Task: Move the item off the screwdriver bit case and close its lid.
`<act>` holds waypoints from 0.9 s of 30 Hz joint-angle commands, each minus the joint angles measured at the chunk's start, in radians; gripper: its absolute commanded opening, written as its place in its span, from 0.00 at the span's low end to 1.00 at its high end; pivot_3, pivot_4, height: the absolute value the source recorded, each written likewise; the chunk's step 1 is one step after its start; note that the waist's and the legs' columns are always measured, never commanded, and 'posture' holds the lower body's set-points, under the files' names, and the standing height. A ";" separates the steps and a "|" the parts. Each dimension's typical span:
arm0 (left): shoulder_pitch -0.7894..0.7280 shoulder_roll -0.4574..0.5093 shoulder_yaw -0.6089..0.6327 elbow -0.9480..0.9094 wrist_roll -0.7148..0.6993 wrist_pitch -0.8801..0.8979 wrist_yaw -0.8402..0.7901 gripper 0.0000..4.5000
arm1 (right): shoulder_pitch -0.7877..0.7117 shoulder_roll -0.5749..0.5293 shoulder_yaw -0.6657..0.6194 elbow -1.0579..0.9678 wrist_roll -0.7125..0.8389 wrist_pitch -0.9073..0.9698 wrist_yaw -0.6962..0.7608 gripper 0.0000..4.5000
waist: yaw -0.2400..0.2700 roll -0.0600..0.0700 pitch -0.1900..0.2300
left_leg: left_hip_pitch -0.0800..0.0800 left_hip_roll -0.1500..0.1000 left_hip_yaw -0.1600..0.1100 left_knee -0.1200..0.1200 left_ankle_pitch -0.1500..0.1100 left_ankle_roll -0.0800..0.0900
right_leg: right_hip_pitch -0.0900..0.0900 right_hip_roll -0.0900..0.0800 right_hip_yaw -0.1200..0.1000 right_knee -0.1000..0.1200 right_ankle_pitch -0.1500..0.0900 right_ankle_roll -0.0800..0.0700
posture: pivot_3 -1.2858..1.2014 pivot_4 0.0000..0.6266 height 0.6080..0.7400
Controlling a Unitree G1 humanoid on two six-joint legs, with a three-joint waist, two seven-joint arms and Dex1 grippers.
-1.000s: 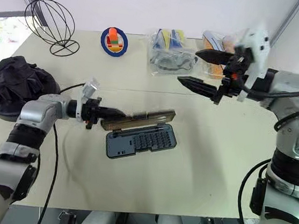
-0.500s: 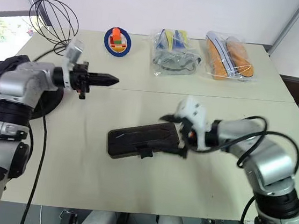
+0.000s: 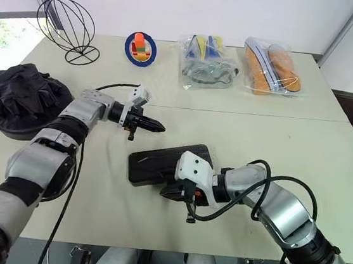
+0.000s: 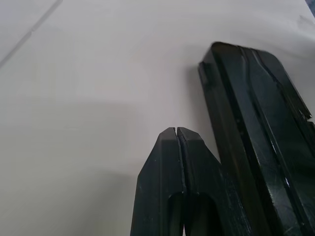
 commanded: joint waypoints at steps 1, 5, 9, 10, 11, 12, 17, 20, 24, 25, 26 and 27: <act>-0.029 -0.015 -0.027 0.033 0.065 -0.090 -0.015 0.00 | 0.002 -0.005 0.020 0.023 -0.057 -0.056 -0.017 0.01 | -0.001 0.000 0.000 | 0.000 0.000 0.000 0.000 0.000 0.000 | 0.000 0.000 0.000 0.000 0.000 0.000 | 0.52 0.24 1.00; -0.033 -0.041 -0.029 0.051 0.094 -0.108 -0.048 0.00 | -0.019 0.006 0.051 0.116 -0.145 -0.125 -0.038 0.01 | 0.000 0.000 0.000 | 0.000 0.000 0.000 0.000 0.000 0.000 | 0.000 0.000 0.000 0.000 0.000 0.000 | 0.52 0.24 1.00; -0.011 -0.058 -0.062 0.047 0.138 -0.152 -0.085 0.00 | -0.049 0.026 0.079 0.198 -0.203 -0.180 -0.031 0.01 | -0.002 0.000 0.000 | 0.000 0.000 0.000 0.000 0.000 0.000 | 0.000 0.000 0.000 0.001 0.000 0.000 | 0.52 0.24 1.00; -0.007 -0.066 -0.063 0.045 0.140 -0.147 -0.100 0.00 | -0.053 0.029 0.089 0.211 -0.215 -0.194 -0.025 0.01 | -0.001 0.000 0.000 | 0.000 0.000 0.000 0.000 0.000 0.000 | 0.000 0.000 0.000 0.001 0.000 0.000 | 0.52 0.24 1.00; -0.004 -0.074 -0.063 0.039 0.138 -0.138 -0.120 0.00 | -0.057 0.032 0.100 0.227 -0.232 -0.208 -0.021 0.01 | -0.002 0.000 0.000 | 0.000 0.000 0.000 0.000 0.000 0.000 | 0.000 0.000 0.000 0.001 0.000 0.000 | 0.52 0.24 1.00; 0.002 -0.082 -0.066 0.030 0.136 -0.132 -0.142 0.00 | -0.062 0.038 0.111 0.245 -0.249 -0.222 -0.020 0.01 | -0.003 0.000 0.000 | 0.000 0.000 0.000 0.000 0.000 0.000 | 0.000 0.001 0.000 0.001 0.000 0.000 | 0.52 0.24 1.00; 0.034 -0.114 -0.077 -0.001 0.148 -0.137 -0.135 0.00 | -0.082 0.071 0.157 0.327 -0.322 -0.285 -0.012 0.01 | -0.012 -0.001 -0.001 | 0.001 0.000 0.000 0.000 0.000 0.000 | 0.001 0.001 0.000 0.001 0.000 0.000 | 0.52 0.24 1.00; 0.056 -0.121 -0.082 -0.019 0.151 -0.125 -0.150 0.00 | -0.097 0.094 0.165 0.350 -0.352 -0.291 -0.021 0.01 | -0.020 -0.002 -0.002 | 0.002 0.001 -0.001 0.000 0.000 0.000 | 0.002 0.001 0.000 0.001 0.000 0.000 | 0.52 0.24 1.00; 0.099 -0.124 -0.115 -0.071 0.142 -0.106 -0.167 0.00 | -0.109 0.113 0.164 0.362 -0.370 -0.283 -0.029 0.01 | -0.026 -0.002 -0.003 | 0.004 0.002 -0.001 0.000 0.000 0.000 | 0.002 0.003 0.001 0.002 0.000 0.000 | 0.52 0.24 1.00; 0.115 -0.126 -0.129 -0.092 0.135 -0.096 -0.167 0.00 | -0.116 0.118 0.167 0.369 -0.382 -0.277 -0.039 0.01 | -0.026 -0.002 -0.003 | 0.004 0.002 -0.001 0.000 0.000 0.000 | 0.002 0.004 0.001 0.002 0.000 0.000 | 0.52 0.24 1.00; 0.131 -0.129 -0.138 -0.112 0.130 -0.087 -0.167 0.00 | -0.124 0.126 0.167 0.377 -0.393 -0.268 -0.052 0.01 | -0.026 -0.002 -0.004 | 0.005 0.003 -0.001 0.000 0.000 0.000 | 0.002 0.004 0.002 0.002 0.000 0.000 | 0.52 0.24 1.00; 0.145 -0.132 -0.147 -0.135 0.110 -0.058 -0.167 0.00 | -0.132 0.142 0.163 0.387 -0.401 -0.249 -0.073 0.01 | -0.026 -0.003 -0.005 | 0.005 0.003 -0.001 0.000 0.000 0.000 | 0.003 0.004 0.002 0.002 0.000 0.000 | 0.52 0.24 1.00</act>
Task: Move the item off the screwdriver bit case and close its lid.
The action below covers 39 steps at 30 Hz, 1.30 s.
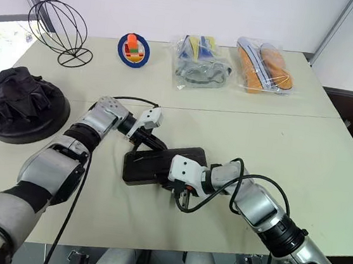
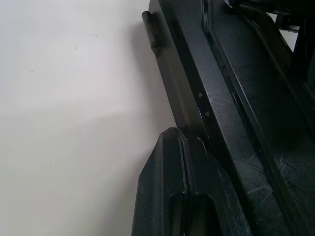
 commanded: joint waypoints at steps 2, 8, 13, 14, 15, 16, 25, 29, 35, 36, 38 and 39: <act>0.095 -0.065 -0.104 -0.095 -0.071 0.084 -0.088 0.00 | -0.068 0.061 -0.035 0.073 -0.087 0.064 -0.120 0.01 | 0.000 -0.001 -0.002 | 0.004 0.000 0.000 -0.001 0.000 0.000 | 0.003 0.000 0.001 0.000 0.000 0.000 | 0.52 0.24 1.00; 0.141 -0.020 -0.177 -0.204 -0.123 0.144 -0.088 0.00 | -0.103 0.080 -0.037 0.123 -0.162 0.100 -0.178 0.01 | -0.008 -0.002 -0.002 | 0.012 0.002 0.000 -0.002 -0.001 0.001 | 0.010 0.002 0.001 -0.001 0.000 0.000 | 0.52 0.24 1.00; 0.164 0.016 -0.224 -0.264 -0.166 0.193 -0.088 0.00 | -0.132 0.088 -0.014 0.151 -0.236 0.110 -0.234 0.01 | -0.026 -0.001 -0.003 | 0.013 0.003 0.000 -0.002 -0.001 0.001 | 0.010 0.004 0.002 0.001 0.000 0.000 | 0.52 0.24 1.00; 0.167 0.022 -0.232 -0.274 -0.177 0.203 -0.088 0.00 | -0.135 0.087 -0.006 0.154 -0.252 0.108 -0.242 0.01 | -0.027 -0.001 -0.003 | 0.013 0.003 0.000 -0.002 -0.001 0.001 | 0.010 0.004 0.002 0.001 0.000 0.000 | 0.52 0.24 1.00; 0.171 0.028 -0.241 -0.286 -0.187 0.213 -0.088 0.00 | -0.141 0.084 0.001 0.160 -0.272 0.104 -0.255 0.01 | -0.027 -0.001 -0.004 | 0.014 0.004 0.000 -0.002 -0.001 0.001 | 0.011 0.005 0.002 0.001 0.000 -0.001 | 0.52 0.24 1.00; 0.177 0.032 -0.246 -0.296 -0.191 0.218 -0.088 0.00 | -0.151 0.080 0.009 0.169 -0.297 0.097 -0.271 0.01 | -0.027 -0.002 -0.004 | 0.016 0.005 0.000 -0.002 -0.001 0.001 | 0.012 0.006 0.002 0.001 0.000 -0.001 | 0.52 0.24 1.00; 0.197 -0.003 -0.187 -0.253 -0.116 0.156 -0.081 0.00 | -0.195 0.078 0.029 0.133 -0.364 0.105 -0.314 0.01 | -0.024 -0.002 -0.007 | 0.029 0.012 0.001 -0.005 -0.001 0.001 | 0.024 0.012 0.002 0.000 -0.002 0.000 | 0.52 0.24 1.00; 0.089 -0.077 -0.049 -0.026 -0.053 -0.084 0.277 0.00 | -0.120 0.038 -0.013 -0.044 -0.226 0.206 -0.173 0.01 | 0.004 -0.001 -0.008 | 0.028 0.011 0.001 -0.004 -0.001 0.001 | 0.024 0.010 0.002 0.000 -0.001 -0.002 | 0.52 0.24 1.00; -0.050 -0.065 0.132 0.153 -0.086 -0.221 0.570 0.00 | -0.054 0.041 -0.088 -0.226 -0.128 0.360 -0.146 0.01 | 0.026 -0.003 -0.007 | 0.010 0.004 0.001 0.001 0.001 -0.003 | 0.010 0.005 0.002 -0.001 0.003 -0.002 | 0.52 0.24 1.00; -0.065 -0.050 0.165 0.162 -0.101 -0.224 0.600 0.00 | -0.044 0.064 -0.123 -0.265 -0.093 0.414 -0.147 0.01 | 0.023 -0.003 -0.007 | 0.009 0.004 0.001 0.000 0.001 -0.003 | 0.007 0.005 0.003 -0.001 0.003 -0.002 | 0.52 0.24 1.00; -0.083 -0.016 0.231 0.162 -0.142 -0.212 0.623 0.00 | -0.025 0.116 -0.221 -0.354 0.002 0.528 -0.137 0.01 | 0.019 -0.003 -0.007 | 0.008 0.005 0.001 -0.002 0.001 -0.003 | 0.004 0.005 0.003 0.001 0.004 -0.003 | 0.52 0.24 1.00; -0.084 0.003 0.261 0.152 -0.162 -0.204 0.620 0.00 | -0.020 0.146 -0.287 -0.397 0.058 0.599 -0.127 0.01 | 0.016 -0.003 -0.007 | 0.006 0.006 0.001 -0.002 0.001 -0.003 | 0.002 0.006 0.003 0.001 0.004 -0.003 | 0.52 0.24 1.00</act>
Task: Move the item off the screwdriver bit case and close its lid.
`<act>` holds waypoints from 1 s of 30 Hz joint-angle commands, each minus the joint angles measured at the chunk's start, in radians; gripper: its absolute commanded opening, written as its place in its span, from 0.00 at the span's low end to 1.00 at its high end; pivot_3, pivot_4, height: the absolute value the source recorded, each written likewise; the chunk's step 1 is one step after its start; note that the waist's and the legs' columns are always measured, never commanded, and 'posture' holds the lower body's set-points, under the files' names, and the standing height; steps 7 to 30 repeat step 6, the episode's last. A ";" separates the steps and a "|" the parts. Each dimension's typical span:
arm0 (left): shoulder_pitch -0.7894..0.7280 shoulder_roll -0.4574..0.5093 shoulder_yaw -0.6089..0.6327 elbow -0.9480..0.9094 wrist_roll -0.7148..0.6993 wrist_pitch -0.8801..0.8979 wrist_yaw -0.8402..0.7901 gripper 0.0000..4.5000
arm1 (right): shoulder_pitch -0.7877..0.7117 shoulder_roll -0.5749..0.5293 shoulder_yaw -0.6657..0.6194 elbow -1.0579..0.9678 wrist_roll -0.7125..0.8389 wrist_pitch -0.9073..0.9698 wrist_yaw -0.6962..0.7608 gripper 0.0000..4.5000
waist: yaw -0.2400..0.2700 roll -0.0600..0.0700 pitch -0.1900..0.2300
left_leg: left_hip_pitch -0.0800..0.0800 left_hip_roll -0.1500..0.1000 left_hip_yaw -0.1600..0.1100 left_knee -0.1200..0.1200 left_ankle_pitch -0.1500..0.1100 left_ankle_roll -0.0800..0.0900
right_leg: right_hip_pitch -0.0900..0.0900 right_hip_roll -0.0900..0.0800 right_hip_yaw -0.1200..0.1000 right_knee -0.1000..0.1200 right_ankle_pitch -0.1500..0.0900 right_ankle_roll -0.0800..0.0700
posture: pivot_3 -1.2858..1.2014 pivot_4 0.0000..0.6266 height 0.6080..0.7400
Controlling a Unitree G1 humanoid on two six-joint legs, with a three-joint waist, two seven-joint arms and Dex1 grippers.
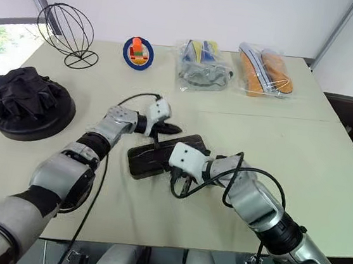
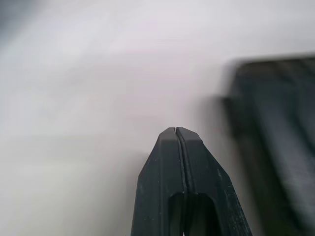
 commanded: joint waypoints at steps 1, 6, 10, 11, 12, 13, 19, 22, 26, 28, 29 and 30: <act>-0.037 0.064 0.116 -0.035 -0.083 0.002 0.018 0.00 | 0.001 0.086 -0.208 -0.181 0.178 0.196 0.017 0.01 | -0.005 0.000 0.000 | -0.003 0.000 -0.001 0.000 0.000 0.000 | -0.002 0.001 0.000 0.000 0.000 0.000 | 0.52 0.24 1.00; 0.098 0.199 0.265 -0.285 -0.220 0.175 -0.004 0.00 | -0.038 0.207 -0.675 -0.272 0.469 0.385 0.112 0.01 | -0.013 0.000 0.000 | -0.005 -0.002 -0.001 0.000 0.000 0.000 | -0.003 -0.002 0.000 -0.001 0.001 0.000 | 0.52 0.24 1.00; 0.098 0.199 0.265 -0.285 -0.220 0.175 -0.004 0.00 | -0.038 0.207 -0.675 -0.272 0.469 0.385 0.112 0.01 | -0.013 0.000 0.000 | -0.005 -0.002 -0.001 0.000 0.000 0.000 | -0.003 -0.002 0.000 -0.001 0.001 0.000 | 0.52 0.24 1.00; 0.098 0.199 0.265 -0.285 -0.220 0.175 -0.004 0.00 | -0.038 0.207 -0.675 -0.272 0.469 0.385 0.112 0.01 | -0.013 0.000 0.000 | -0.005 -0.002 -0.001 0.000 0.000 0.000 | -0.003 -0.002 0.000 -0.001 0.001 0.000 | 0.52 0.24 1.00; 0.098 0.199 0.265 -0.285 -0.220 0.175 -0.004 0.00 | -0.038 0.207 -0.675 -0.272 0.469 0.385 0.112 0.01 | -0.013 0.000 0.000 | -0.005 -0.002 -0.001 0.000 0.000 0.000 | -0.003 -0.002 0.000 -0.001 0.001 0.000 | 0.52 0.24 1.00; 0.098 0.199 0.265 -0.285 -0.220 0.175 -0.004 0.00 | -0.038 0.207 -0.675 -0.272 0.469 0.385 0.112 0.01 | -0.013 0.000 0.000 | -0.005 -0.002 -0.001 0.000 0.000 0.000 | -0.003 -0.002 0.000 -0.001 0.001 0.000 | 0.52 0.24 1.00; 0.098 0.199 0.265 -0.285 -0.220 0.175 -0.004 0.00 | -0.038 0.207 -0.675 -0.272 0.469 0.385 0.112 0.01 | -0.013 0.000 0.000 | -0.005 -0.002 -0.001 0.000 0.000 0.000 | -0.003 -0.002 0.000 -0.001 0.001 0.000 | 0.52 0.24 1.00; 0.098 0.199 0.265 -0.285 -0.220 0.175 -0.004 0.00 | -0.038 0.207 -0.675 -0.272 0.469 0.385 0.112 0.01 | -0.013 0.000 0.000 | -0.005 -0.002 -0.001 0.000 0.000 0.000 | -0.003 -0.002 0.000 -0.001 0.001 0.000 | 0.52 0.24 1.00; 0.098 0.199 0.265 -0.285 -0.220 0.175 -0.004 0.00 | -0.038 0.207 -0.675 -0.272 0.469 0.385 0.112 0.01 | -0.013 0.000 0.000 | -0.005 -0.002 -0.001 0.000 0.000 0.000 | -0.003 -0.002 0.000 -0.001 0.001 0.000 | 0.52 0.24 1.00; 0.098 0.199 0.265 -0.285 -0.220 0.175 -0.004 0.00 | -0.038 0.207 -0.675 -0.272 0.469 0.385 0.112 0.01 | -0.013 0.000 0.000 | -0.005 -0.002 -0.001 0.000 0.000 0.000 | -0.003 -0.002 0.000 -0.001 0.001 0.000 | 0.52 0.24 1.00; 0.098 0.199 0.265 -0.285 -0.220 0.175 -0.004 0.00 | -0.038 0.207 -0.675 -0.272 0.469 0.385 0.112 0.01 | -0.013 0.000 0.000 | -0.005 -0.002 -0.001 0.000 0.000 0.000 | -0.003 -0.002 0.000 -0.001 0.001 0.000 | 0.52 0.24 1.00; 0.098 0.199 0.265 -0.285 -0.220 0.175 -0.004 0.00 | -0.038 0.207 -0.675 -0.272 0.469 0.385 0.112 0.01 | -0.013 0.000 0.000 | -0.005 -0.002 -0.001 0.000 0.000 0.000 | -0.003 -0.002 0.000 -0.001 0.001 0.000 | 0.52 0.24 1.00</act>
